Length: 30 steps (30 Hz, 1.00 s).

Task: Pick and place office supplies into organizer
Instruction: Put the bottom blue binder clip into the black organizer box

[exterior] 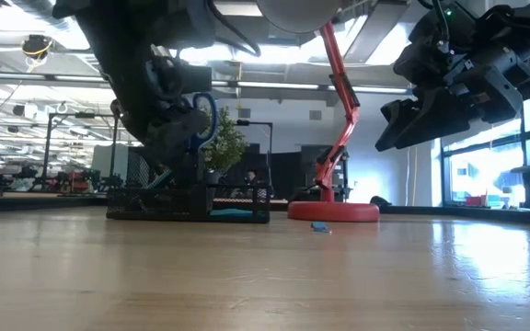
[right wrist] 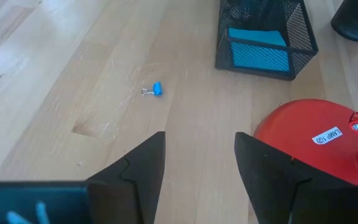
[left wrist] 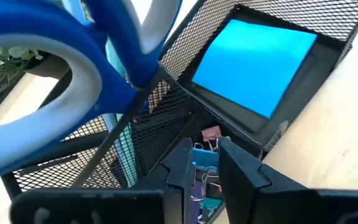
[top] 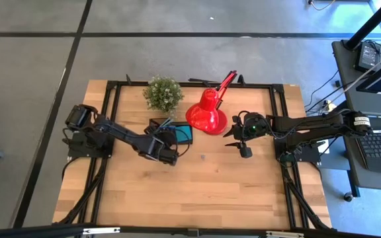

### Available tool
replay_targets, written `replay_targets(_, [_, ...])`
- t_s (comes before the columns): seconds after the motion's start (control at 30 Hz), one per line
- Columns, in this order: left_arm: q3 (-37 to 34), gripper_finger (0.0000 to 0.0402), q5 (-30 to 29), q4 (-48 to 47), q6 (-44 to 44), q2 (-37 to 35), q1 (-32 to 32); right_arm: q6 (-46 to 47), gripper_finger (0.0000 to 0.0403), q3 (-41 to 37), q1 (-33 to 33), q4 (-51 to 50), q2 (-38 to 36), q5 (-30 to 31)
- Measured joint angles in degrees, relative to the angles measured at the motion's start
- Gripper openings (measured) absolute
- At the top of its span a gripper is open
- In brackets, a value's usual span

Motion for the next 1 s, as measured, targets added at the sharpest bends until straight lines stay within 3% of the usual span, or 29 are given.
replay_targets(1.0, [0.0, 0.0071, 4.4, 1.6, -1.0, 4.9, 3.4, 0.1, 0.0195, 0.0, 0.0, 0.0, 0.0, 0.0])
